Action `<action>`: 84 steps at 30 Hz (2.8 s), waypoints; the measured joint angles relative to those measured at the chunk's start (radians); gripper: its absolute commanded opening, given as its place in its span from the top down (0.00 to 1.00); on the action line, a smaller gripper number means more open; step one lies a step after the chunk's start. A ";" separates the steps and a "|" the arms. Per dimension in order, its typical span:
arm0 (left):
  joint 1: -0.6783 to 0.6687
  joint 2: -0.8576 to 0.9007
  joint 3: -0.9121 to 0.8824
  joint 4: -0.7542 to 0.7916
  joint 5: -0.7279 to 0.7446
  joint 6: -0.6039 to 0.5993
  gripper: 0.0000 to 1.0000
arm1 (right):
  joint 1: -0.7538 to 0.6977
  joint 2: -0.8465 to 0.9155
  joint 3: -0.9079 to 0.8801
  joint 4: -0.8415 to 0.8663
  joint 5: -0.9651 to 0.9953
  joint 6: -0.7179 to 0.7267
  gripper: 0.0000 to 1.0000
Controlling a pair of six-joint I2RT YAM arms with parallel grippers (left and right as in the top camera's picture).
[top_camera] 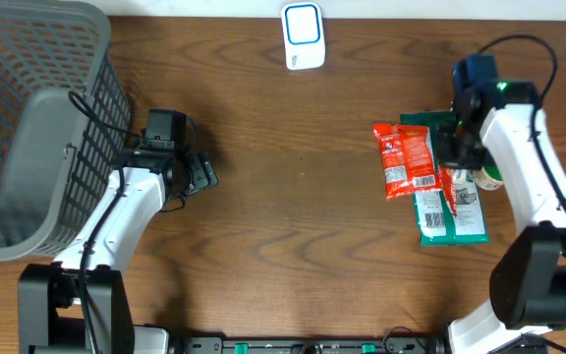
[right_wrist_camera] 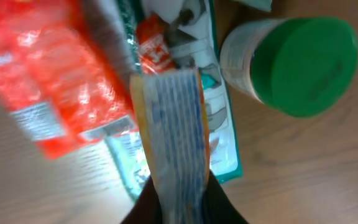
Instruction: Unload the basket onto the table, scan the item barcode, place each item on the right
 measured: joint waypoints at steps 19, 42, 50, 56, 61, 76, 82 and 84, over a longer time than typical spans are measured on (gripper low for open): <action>0.000 0.000 0.000 0.001 0.000 0.000 0.14 | 0.000 0.003 0.034 0.074 0.048 -0.071 0.15; 0.000 0.000 0.000 0.000 0.000 0.000 0.14 | 0.000 0.003 0.251 -0.073 -0.188 -0.146 0.01; 0.000 0.000 0.000 0.000 0.000 0.000 0.14 | 0.000 0.003 0.251 -0.073 -0.189 -0.146 0.01; 0.000 0.000 0.000 0.000 0.000 0.000 0.14 | 0.000 0.003 0.251 -0.073 -0.189 -0.146 0.01; 0.000 0.000 0.000 0.000 0.000 0.000 0.14 | 0.000 0.003 0.251 -0.073 -0.189 -0.146 0.01; 0.000 0.000 0.000 0.000 0.000 0.000 0.14 | 0.000 0.003 0.251 -0.073 -0.189 -0.146 0.01; 0.000 0.000 0.000 0.000 0.000 0.000 0.14 | 0.004 -0.116 0.249 -0.073 -0.190 -0.146 0.01; 0.000 0.000 0.000 0.000 0.000 0.000 0.14 | 0.014 -0.237 0.249 -0.072 -0.190 -0.146 0.01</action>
